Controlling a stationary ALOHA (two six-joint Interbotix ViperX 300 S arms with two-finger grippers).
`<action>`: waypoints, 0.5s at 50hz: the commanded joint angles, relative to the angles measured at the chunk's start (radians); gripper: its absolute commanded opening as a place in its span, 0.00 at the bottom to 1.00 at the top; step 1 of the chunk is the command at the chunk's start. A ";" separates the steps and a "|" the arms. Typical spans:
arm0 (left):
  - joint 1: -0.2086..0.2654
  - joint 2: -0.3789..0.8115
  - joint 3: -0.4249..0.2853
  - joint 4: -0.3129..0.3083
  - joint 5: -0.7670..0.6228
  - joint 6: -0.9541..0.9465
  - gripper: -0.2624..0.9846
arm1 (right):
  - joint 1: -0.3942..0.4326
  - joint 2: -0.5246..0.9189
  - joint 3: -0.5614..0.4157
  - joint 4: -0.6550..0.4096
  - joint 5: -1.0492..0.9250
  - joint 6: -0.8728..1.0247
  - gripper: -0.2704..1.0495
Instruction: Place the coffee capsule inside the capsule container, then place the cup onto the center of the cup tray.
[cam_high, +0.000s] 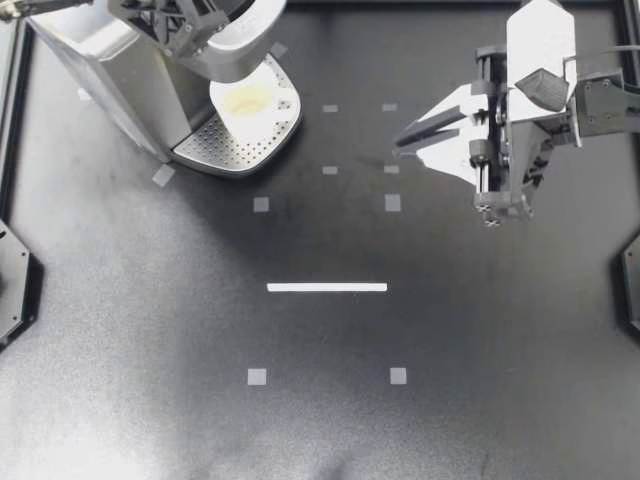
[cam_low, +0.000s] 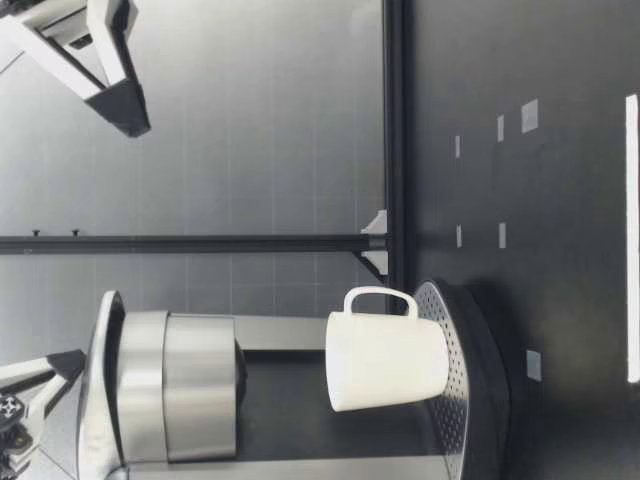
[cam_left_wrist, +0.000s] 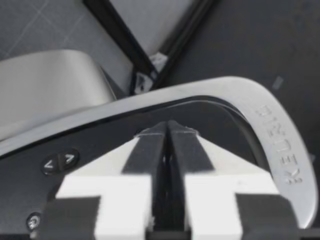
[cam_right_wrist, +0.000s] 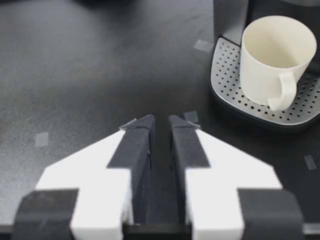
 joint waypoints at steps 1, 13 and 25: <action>0.000 -0.032 -0.003 0.003 -0.066 -0.003 0.28 | 0.005 -0.018 -0.011 0.002 -0.012 -0.002 0.41; -0.006 -0.104 0.071 0.002 -0.232 -0.009 0.28 | 0.006 -0.035 -0.011 0.005 -0.012 0.000 0.41; -0.101 -0.221 0.282 0.003 -0.543 -0.014 0.28 | 0.046 -0.058 0.003 0.008 -0.072 0.003 0.41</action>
